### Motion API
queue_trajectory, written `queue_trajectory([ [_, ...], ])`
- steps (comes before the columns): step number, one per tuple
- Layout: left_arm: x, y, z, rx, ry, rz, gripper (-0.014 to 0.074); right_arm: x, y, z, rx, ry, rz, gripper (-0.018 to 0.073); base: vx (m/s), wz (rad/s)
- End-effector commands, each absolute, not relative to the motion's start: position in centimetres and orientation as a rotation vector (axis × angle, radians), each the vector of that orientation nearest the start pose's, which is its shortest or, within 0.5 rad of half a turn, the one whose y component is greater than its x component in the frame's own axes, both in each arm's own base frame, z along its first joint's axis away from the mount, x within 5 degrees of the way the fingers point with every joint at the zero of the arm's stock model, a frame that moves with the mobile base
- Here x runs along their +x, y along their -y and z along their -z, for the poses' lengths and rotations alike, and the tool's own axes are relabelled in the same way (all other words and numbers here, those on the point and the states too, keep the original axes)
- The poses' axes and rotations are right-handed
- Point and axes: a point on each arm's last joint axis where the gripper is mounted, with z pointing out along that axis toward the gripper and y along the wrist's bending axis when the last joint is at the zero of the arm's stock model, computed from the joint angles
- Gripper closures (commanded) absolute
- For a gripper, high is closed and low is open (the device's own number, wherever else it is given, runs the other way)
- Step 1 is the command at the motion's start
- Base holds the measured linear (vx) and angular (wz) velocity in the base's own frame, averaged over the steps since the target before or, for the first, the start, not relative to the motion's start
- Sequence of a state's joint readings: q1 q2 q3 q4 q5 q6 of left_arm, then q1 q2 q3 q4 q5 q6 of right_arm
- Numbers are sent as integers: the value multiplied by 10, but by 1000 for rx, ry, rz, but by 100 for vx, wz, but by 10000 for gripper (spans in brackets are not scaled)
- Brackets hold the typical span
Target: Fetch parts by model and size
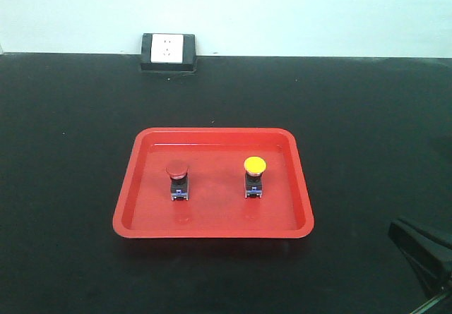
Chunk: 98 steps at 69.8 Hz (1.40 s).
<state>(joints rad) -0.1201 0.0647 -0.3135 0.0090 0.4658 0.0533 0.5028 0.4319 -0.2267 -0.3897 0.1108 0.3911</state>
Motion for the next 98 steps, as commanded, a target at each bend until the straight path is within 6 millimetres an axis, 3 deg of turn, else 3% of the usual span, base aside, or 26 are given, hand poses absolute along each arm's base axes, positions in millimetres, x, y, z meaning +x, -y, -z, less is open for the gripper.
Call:
queue_trajectory([
  [1,41,5,-272,100,-1564,57,603,90,-47,-263,-423,-1663,-346,564,0,0],
  [15,48,5,-228,34,-1611,83,603,90,-47,-263,-423,-1664,-346,564,0,0],
  [29,56,3,-197,-13,-1593,88,603,90,-47,-263,-423,-1664,-346,564,0,0],
  [98,56,3,-199,-15,-1582,89,603,91,-48,-263,-424,-1665,-346,564,0,0],
])
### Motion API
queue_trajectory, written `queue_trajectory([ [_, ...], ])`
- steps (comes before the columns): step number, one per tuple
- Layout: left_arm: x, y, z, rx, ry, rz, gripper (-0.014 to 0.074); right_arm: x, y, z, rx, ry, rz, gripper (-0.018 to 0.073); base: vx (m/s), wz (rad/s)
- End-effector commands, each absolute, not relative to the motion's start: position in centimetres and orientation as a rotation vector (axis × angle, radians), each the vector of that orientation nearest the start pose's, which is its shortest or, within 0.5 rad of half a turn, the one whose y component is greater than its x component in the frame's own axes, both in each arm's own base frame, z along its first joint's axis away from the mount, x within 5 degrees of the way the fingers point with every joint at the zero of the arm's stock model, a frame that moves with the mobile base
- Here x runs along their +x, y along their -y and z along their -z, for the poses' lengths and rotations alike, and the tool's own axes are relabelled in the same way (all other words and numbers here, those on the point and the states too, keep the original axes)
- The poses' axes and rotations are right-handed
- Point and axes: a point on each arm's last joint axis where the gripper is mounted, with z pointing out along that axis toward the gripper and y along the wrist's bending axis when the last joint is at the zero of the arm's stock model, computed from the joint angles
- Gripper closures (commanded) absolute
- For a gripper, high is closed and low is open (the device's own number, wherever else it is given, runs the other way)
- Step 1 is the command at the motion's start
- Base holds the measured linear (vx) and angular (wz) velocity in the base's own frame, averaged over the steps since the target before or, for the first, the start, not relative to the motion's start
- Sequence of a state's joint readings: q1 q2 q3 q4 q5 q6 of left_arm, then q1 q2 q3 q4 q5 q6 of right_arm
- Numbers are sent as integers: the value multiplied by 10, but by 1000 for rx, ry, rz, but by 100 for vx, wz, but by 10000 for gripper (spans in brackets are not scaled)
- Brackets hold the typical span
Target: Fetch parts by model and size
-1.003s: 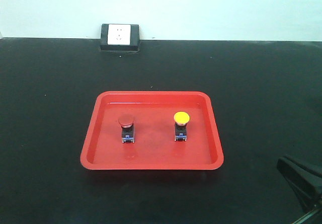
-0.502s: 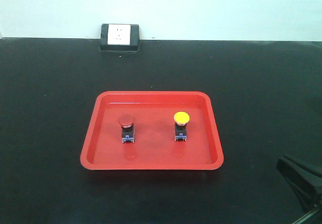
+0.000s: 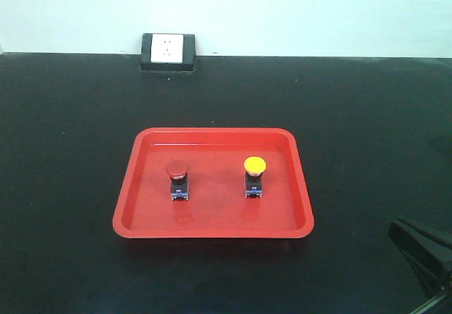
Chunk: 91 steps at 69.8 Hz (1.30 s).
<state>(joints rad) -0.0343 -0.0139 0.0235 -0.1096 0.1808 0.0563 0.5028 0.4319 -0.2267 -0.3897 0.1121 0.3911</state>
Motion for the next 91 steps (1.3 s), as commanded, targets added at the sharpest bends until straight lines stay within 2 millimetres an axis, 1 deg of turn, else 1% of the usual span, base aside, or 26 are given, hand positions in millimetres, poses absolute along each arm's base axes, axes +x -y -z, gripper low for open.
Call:
queue_trajectory([
  [1,56,3,-199,-15,-1582,89,603,91,-48,-263,-424,-1665,-346,564,0,0],
  [33,56,3,-199,-15,-1582,89,603,91,-46,-264,-419,-1653,-335,564,0,0],
  [44,56,3,-199,-15,-1582,89,603,95,-36,-264,-295,-1677,-284,564,0,0],
  [55,56,3,-199,-15,-1582,89,603,99,-21,-264,-150,-1696,-178,564,0,0],
  [63,56,3,-199,-15,-1582,89,603,97,-10,-253,-37,-1683,-119,564,0,0],
  [72,56,3,-199,-15,-1582,89,603,84,0,-232,80,-1621,-76,564,0,0],
  [86,56,3,-199,-15,-1582,89,603,66,1,-208,88,-1530,-50,564,0,0],
  [91,56,3,-199,-15,-1582,89,603,61,1,-204,87,-1499,-50,564,0,0],
])
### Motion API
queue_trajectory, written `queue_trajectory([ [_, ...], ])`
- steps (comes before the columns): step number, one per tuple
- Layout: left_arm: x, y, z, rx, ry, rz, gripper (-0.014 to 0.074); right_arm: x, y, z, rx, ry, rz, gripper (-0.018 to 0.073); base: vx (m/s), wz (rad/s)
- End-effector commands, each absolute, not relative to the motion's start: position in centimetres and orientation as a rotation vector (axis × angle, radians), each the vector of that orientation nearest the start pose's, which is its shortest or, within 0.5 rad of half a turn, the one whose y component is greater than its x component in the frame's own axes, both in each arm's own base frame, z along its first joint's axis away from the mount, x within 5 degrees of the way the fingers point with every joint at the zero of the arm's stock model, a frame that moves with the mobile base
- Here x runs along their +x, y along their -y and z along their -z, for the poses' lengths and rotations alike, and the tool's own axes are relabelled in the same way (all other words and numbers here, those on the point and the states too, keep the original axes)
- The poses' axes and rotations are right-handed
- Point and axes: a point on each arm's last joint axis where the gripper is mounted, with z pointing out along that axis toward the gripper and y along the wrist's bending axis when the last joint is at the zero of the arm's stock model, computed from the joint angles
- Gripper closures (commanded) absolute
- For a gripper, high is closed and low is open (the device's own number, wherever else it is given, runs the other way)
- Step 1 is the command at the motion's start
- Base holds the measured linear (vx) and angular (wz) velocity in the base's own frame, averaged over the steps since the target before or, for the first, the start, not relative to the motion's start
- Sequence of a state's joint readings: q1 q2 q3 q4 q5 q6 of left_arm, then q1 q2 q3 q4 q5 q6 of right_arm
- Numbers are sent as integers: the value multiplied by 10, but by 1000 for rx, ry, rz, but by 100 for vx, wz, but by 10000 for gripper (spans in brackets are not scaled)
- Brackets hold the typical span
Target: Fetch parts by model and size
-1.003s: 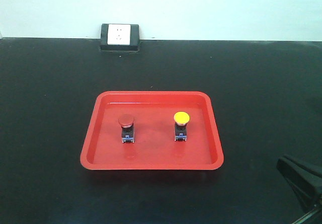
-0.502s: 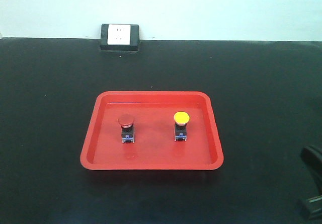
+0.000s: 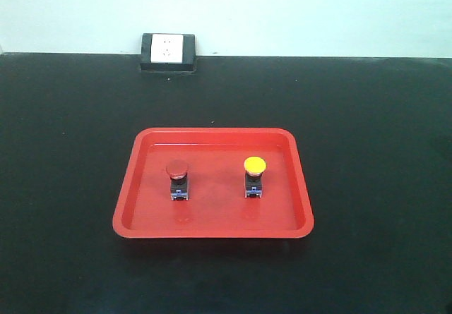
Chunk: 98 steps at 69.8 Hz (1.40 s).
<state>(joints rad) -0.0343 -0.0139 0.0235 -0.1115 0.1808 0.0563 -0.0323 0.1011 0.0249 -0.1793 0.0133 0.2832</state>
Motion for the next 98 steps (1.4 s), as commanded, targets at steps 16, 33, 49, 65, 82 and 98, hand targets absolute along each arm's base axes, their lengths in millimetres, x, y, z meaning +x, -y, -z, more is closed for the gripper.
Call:
queue_trajectory([
  [16,56,3,-199,-15,-1582,89,603,56,3,-200,99,-1519,-36,564,0,0],
  [33,56,3,-199,-15,-1582,89,603,56,3,-200,98,-1522,-34,564,0,0],
  [49,56,3,-199,-15,-1582,89,603,56,3,-199,106,-1522,-43,564,0,0],
  [65,56,3,-199,-15,-1582,89,603,56,3,-199,106,-1522,-43,564,0,0],
  [82,56,3,-199,-15,-1582,89,603,56,3,-199,106,-1522,-43,564,0,0],
  [98,56,3,-199,-15,-1582,89,603,56,3,-199,106,-1522,-43,564,0,0],
])
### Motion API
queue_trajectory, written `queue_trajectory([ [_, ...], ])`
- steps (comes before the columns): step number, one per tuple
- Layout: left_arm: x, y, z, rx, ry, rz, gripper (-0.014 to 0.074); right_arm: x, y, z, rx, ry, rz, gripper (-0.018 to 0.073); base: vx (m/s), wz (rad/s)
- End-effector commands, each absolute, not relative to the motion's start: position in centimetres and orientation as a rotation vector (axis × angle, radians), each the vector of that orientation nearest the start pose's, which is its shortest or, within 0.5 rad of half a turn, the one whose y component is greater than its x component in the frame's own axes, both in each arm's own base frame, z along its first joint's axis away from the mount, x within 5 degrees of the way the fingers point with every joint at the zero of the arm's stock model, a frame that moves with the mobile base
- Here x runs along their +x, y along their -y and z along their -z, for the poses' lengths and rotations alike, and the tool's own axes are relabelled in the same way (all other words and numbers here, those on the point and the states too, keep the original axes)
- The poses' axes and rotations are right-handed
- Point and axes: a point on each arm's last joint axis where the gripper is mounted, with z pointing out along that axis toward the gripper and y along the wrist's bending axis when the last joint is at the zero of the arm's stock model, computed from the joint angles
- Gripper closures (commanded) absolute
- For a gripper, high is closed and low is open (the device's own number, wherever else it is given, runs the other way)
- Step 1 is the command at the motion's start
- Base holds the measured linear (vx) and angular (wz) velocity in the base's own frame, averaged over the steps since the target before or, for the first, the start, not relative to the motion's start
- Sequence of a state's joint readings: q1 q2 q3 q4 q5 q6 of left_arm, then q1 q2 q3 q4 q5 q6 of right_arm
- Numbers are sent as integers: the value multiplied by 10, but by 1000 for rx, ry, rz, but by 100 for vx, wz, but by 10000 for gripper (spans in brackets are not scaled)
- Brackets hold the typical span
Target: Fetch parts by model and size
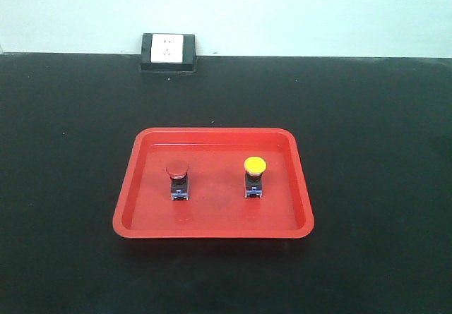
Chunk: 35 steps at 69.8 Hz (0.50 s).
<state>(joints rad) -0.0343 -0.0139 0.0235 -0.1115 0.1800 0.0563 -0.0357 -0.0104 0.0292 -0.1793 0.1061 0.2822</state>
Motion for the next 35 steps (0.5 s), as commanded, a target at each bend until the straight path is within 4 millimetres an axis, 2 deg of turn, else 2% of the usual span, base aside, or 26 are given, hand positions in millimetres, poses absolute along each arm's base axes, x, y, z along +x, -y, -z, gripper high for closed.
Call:
queue_trajectory([
  [1,56,3,-199,-15,-1582,89,603,56,3,-199,106,-1522,-43,564,0,0],
  [35,56,3,-199,-15,-1582,89,603,56,3,-199,106,-1522,-43,564,0,0],
])
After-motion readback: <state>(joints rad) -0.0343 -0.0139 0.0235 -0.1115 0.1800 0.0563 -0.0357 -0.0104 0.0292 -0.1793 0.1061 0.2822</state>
